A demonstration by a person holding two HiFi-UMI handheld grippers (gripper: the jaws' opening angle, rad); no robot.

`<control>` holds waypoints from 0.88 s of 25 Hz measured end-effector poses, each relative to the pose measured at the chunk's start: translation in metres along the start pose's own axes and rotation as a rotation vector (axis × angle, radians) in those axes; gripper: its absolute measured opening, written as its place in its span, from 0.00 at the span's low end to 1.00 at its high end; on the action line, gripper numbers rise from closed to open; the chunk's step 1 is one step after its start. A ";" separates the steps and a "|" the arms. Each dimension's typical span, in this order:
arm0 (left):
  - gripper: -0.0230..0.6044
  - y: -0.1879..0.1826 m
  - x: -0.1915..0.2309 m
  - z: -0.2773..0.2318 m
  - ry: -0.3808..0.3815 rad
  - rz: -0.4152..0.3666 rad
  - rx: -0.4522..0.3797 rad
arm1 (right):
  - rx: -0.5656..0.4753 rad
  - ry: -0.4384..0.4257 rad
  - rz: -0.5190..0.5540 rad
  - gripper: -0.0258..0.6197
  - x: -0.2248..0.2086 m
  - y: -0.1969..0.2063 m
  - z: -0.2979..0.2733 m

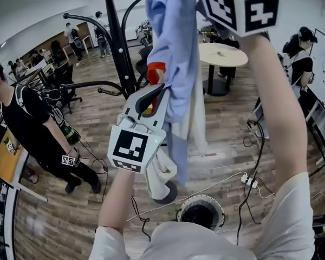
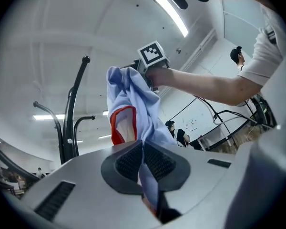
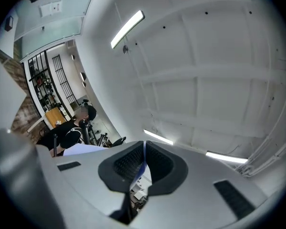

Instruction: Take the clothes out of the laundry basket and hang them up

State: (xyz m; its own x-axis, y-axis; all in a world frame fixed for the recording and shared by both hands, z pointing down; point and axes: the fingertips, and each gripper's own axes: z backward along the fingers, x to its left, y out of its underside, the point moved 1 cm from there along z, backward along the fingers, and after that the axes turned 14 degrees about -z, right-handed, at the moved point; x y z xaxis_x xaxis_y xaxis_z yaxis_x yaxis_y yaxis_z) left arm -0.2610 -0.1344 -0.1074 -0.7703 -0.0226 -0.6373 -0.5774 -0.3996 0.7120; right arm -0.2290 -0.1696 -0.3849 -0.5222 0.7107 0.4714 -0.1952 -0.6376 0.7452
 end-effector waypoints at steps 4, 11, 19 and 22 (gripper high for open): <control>0.08 -0.007 0.026 -0.027 -0.035 -0.052 0.008 | 0.032 0.015 0.022 0.07 -0.016 0.014 -0.025; 0.08 -0.007 0.069 -0.059 -0.089 -0.130 0.023 | 0.123 0.074 0.055 0.07 -0.052 0.061 -0.056; 0.08 0.019 0.087 -0.082 -0.087 -0.141 0.066 | 0.221 0.145 0.102 0.07 -0.094 0.110 -0.096; 0.08 0.022 0.090 -0.086 -0.079 -0.139 0.065 | 0.260 0.176 0.099 0.08 -0.110 0.136 -0.103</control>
State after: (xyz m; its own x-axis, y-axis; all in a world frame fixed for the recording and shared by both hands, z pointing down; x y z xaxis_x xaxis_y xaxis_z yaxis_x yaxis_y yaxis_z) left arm -0.3199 -0.2240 -0.1743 -0.6995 0.1021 -0.7073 -0.6939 -0.3339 0.6380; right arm -0.2836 -0.3645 -0.3840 -0.6677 0.5726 0.4757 0.0706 -0.5875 0.8061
